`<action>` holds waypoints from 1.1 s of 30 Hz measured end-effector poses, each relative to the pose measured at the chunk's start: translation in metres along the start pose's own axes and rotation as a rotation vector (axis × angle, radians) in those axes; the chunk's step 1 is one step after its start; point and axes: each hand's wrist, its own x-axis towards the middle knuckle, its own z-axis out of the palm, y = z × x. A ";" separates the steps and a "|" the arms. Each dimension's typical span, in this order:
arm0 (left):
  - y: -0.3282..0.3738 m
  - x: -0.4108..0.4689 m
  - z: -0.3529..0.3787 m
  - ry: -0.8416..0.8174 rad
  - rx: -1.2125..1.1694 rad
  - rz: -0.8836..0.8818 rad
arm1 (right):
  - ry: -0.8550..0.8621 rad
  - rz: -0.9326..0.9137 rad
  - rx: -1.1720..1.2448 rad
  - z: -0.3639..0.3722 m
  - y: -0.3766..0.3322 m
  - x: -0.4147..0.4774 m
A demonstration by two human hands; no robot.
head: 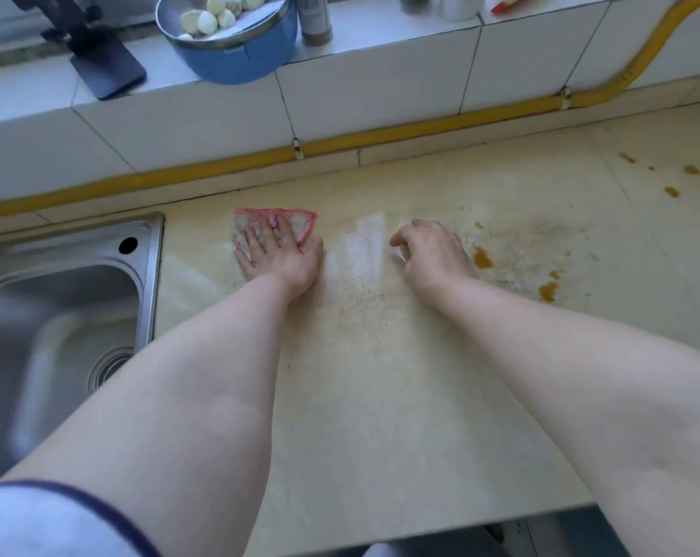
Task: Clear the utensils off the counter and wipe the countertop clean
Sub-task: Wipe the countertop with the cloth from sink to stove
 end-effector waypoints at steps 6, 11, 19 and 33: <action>0.045 0.015 -0.002 -0.005 0.035 0.104 | 0.106 0.105 -0.020 -0.033 0.036 0.003; 0.113 0.023 0.001 -0.041 0.075 0.287 | 0.164 0.226 -0.025 -0.053 0.082 -0.010; 0.197 0.012 0.013 -0.076 0.129 0.530 | 0.214 0.339 -0.039 -0.071 0.136 -0.027; 0.193 -0.007 -0.013 0.190 -0.915 0.313 | 0.108 0.128 0.043 -0.052 0.084 0.022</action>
